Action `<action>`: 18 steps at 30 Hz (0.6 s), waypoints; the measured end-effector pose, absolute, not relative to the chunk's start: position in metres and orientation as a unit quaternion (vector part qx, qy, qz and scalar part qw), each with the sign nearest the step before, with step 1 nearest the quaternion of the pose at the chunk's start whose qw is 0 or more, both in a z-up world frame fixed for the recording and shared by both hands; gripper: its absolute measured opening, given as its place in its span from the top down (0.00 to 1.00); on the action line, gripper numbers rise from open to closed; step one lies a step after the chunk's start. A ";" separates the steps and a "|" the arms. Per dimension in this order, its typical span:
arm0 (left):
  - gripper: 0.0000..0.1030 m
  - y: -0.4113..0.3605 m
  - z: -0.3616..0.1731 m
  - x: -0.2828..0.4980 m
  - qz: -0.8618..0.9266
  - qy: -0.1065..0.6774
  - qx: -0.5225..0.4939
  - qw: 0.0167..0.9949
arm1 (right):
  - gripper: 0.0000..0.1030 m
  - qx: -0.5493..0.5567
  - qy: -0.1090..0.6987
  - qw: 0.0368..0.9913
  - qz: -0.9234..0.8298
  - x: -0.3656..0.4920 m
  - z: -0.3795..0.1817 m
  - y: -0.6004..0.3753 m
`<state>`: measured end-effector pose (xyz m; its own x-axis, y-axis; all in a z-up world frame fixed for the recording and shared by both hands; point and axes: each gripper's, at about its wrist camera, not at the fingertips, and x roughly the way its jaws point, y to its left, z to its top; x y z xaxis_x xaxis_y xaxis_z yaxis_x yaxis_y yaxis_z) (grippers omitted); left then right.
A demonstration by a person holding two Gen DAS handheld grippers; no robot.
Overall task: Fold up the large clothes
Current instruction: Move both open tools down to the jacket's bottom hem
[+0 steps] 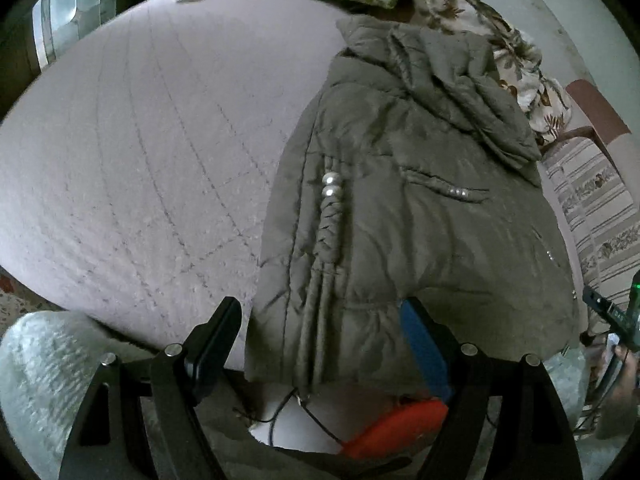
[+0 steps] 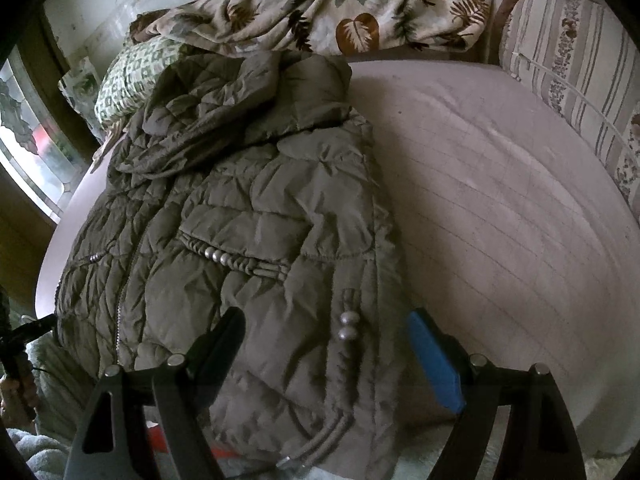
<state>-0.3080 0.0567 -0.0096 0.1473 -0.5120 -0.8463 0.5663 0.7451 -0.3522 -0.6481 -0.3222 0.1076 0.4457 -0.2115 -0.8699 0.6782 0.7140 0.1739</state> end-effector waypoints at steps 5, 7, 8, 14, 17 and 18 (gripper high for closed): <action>0.21 0.044 -0.020 -0.310 -0.376 0.554 0.046 0.741 | 0.17 0.265 0.452 0.803 -0.284 -0.658 0.105 -0.326; 0.21 0.039 -0.020 -0.312 -0.387 0.554 0.053 0.735 | 0.17 0.269 0.452 0.801 -0.285 -0.662 0.105 -0.327; 0.21 0.037 -0.020 -0.312 -0.390 0.554 0.054 0.734 | 0.17 0.270 0.453 0.800 -0.286 -0.664 0.104 -0.327; 0.37 0.052 -0.023 -0.297 -0.393 0.565 0.009 0.725 | 0.17 0.289 0.457 0.797 -0.267 -0.669 0.100 -0.330; 0.42 0.059 -0.023 -0.292 -0.393 0.573 -0.001 0.719 | 0.17 0.309 0.466 0.791 -0.247 -0.670 0.095 -0.331; 0.43 0.057 -0.021 -0.295 -0.393 0.572 0.008 0.720 | 0.17 0.319 0.472 0.787 -0.238 -0.670 0.091 -0.332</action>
